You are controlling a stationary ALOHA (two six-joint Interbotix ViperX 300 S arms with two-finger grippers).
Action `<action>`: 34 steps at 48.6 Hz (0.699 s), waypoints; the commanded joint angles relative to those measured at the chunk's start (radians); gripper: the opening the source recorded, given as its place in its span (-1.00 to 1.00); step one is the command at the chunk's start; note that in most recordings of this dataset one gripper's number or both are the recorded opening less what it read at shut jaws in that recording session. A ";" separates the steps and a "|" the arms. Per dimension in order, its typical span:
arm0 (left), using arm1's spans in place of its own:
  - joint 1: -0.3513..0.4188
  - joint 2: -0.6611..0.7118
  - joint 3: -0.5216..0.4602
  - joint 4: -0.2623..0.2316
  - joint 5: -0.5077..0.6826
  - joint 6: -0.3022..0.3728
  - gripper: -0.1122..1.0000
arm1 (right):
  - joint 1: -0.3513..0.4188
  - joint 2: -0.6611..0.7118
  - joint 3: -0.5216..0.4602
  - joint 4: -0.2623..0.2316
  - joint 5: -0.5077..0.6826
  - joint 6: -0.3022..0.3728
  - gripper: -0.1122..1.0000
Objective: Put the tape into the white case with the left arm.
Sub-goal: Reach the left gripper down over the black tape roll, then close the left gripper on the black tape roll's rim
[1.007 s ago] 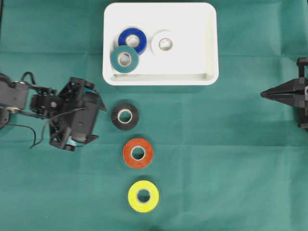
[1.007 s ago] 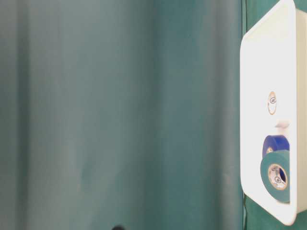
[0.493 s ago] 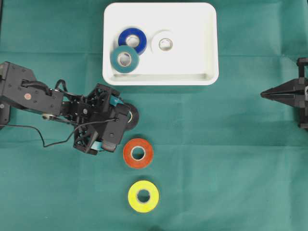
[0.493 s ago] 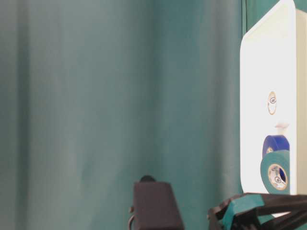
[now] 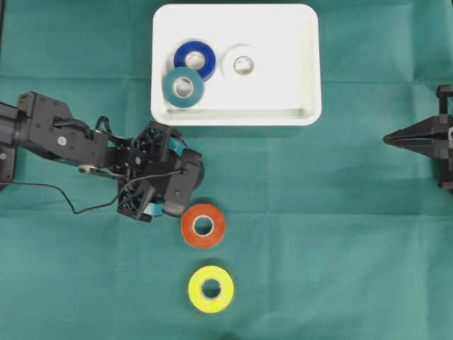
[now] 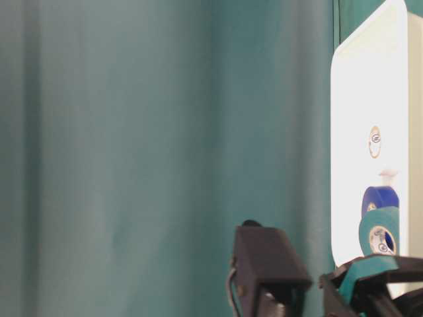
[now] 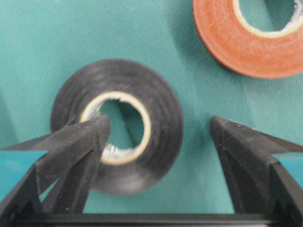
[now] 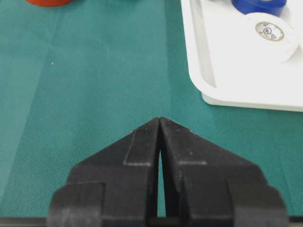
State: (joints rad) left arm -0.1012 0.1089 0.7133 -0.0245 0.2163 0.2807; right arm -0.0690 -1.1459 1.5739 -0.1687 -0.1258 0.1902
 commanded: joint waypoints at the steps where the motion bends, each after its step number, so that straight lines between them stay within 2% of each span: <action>1: 0.003 0.009 -0.015 0.003 -0.008 -0.002 0.88 | -0.002 0.006 -0.011 -0.002 -0.012 0.000 -0.97; 6: 0.003 0.017 -0.017 0.003 -0.014 -0.003 0.82 | -0.002 0.006 -0.011 -0.002 -0.012 0.000 -0.97; 9: 0.003 0.014 -0.017 0.003 -0.020 -0.003 0.69 | -0.002 0.006 -0.011 -0.002 -0.012 0.002 -0.97; 12: 0.003 0.005 -0.017 0.003 -0.020 -0.003 0.45 | -0.002 0.005 -0.011 -0.002 -0.012 0.000 -0.97; 19: 0.003 -0.008 -0.017 0.003 -0.020 -0.003 -0.25 | -0.002 0.006 -0.011 -0.002 -0.012 0.000 -0.97; 21: 0.003 -0.011 -0.015 0.002 -0.018 -0.003 -0.37 | -0.002 0.006 -0.011 -0.002 -0.012 0.002 -0.97; 34: -0.009 -0.075 -0.026 0.002 0.032 -0.005 -0.36 | -0.002 0.005 -0.011 -0.002 -0.012 0.000 -0.97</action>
State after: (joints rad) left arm -0.1028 0.0874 0.7072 -0.0230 0.2347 0.2761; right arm -0.0690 -1.1459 1.5723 -0.1687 -0.1273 0.1902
